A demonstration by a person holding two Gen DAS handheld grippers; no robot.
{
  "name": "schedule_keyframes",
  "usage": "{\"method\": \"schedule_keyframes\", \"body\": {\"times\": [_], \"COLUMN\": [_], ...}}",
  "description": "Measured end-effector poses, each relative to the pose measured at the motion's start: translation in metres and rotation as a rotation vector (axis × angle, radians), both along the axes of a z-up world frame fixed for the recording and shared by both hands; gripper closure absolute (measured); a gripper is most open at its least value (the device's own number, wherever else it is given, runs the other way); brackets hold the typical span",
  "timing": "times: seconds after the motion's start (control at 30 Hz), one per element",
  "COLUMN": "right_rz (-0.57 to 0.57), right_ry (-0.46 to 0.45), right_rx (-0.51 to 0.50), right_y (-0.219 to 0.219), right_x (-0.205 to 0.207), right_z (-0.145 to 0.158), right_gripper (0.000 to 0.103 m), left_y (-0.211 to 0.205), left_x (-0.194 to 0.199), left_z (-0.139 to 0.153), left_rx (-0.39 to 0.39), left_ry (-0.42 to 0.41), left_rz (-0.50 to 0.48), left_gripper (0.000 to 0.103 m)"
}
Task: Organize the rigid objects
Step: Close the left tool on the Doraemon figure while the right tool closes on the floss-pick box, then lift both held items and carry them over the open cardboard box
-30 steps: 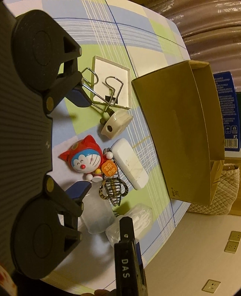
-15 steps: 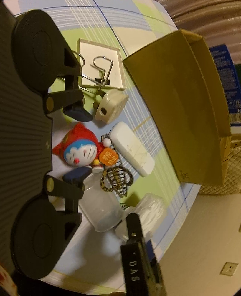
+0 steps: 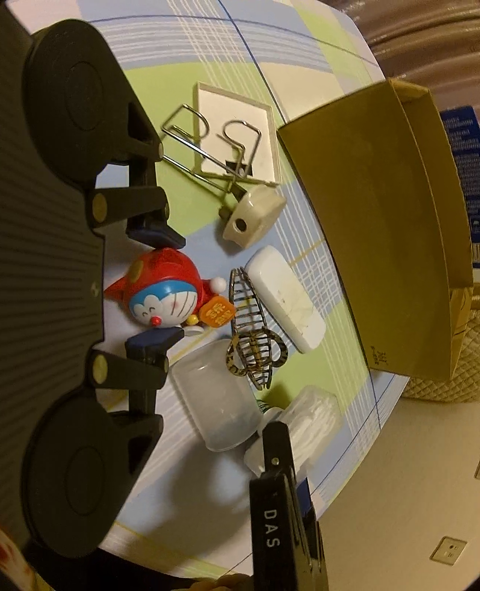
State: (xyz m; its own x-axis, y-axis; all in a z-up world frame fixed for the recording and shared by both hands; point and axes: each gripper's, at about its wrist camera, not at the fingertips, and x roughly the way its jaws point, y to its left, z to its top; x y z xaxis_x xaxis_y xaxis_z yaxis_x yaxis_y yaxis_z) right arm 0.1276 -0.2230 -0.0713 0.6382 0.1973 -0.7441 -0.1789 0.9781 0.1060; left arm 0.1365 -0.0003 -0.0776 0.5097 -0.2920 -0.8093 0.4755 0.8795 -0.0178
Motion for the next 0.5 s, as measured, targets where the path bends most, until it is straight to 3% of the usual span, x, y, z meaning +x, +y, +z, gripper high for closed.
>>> {"method": "schedule_keyframes", "body": {"times": [0.5], "right_rz": [0.019], "right_ry": [-0.052], "right_rx": [0.031], "right_y": [-0.004], "right_x": [-0.014], "right_z": [0.031], "right_gripper": [0.05], "left_y": [0.011], "left_x": [-0.009], "left_z": [0.029], "left_rx": [-0.045], "left_ry": [-0.01], "left_rz": [0.082], "left_gripper": [0.063]}}
